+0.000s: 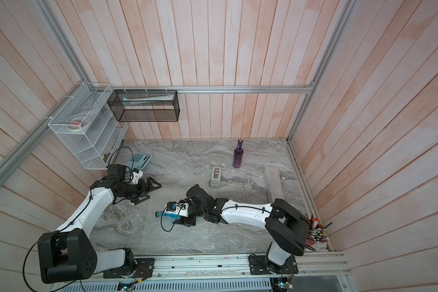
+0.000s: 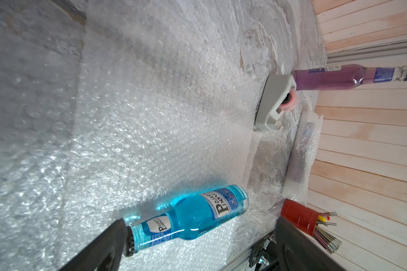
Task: Wrap wine bottles in bubble wrap
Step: Place the wine bottle on the bubble wrap, then wrap the wine bottle in bubble wrap.
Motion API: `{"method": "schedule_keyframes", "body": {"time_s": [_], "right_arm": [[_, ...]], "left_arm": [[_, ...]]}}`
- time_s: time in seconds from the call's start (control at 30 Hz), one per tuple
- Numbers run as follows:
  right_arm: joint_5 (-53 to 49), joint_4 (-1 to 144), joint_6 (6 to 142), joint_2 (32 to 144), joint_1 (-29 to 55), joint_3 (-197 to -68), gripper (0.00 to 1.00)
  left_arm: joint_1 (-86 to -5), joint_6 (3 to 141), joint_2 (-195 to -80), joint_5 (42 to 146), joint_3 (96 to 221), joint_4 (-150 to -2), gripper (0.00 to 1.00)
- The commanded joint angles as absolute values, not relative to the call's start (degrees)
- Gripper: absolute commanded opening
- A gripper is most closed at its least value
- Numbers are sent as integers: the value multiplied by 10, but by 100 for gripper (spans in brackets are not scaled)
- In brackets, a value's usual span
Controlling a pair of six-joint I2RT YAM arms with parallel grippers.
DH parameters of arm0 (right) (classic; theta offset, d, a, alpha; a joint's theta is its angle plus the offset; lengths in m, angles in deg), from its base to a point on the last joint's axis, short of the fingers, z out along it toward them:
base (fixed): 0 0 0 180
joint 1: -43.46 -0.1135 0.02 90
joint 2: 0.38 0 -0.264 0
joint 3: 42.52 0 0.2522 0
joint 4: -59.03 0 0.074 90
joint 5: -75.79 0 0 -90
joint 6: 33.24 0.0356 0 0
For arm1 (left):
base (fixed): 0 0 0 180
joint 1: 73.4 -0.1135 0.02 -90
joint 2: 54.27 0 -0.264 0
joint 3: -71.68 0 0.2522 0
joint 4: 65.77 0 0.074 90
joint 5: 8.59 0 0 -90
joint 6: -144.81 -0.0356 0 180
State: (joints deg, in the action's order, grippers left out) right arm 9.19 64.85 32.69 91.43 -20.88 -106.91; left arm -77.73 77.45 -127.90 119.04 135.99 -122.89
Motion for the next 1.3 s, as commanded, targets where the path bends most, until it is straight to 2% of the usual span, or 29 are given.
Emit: {"method": "schedule_keyframes", "body": {"time_s": [0.0, 0.43, 0.77, 0.87, 1.03, 1.27], "right_arm": [[95, 635, 305, 918, -237, -1031, 60], [92, 645, 270, 979, -277, -1019, 61], [68, 643, 263, 1004, -289, -1012, 58], [59, 650, 258, 1010, -290, -1011, 52], [53, 651, 270, 996, -290, -1015, 33], [65, 649, 297, 964, -287, -1017, 19]], "left_arm": [[-767, 810, -1255, 1189, 1323, -1212, 100], [-769, 819, -1245, 1170, 1293, -1209, 100], [-769, 815, -1250, 1177, 1281, -1211, 100], [-769, 813, -1251, 1177, 1281, -1211, 100], [-769, 807, -1257, 1176, 1291, -1216, 100], [-769, 802, -1252, 1172, 1295, -1226, 100]]}}
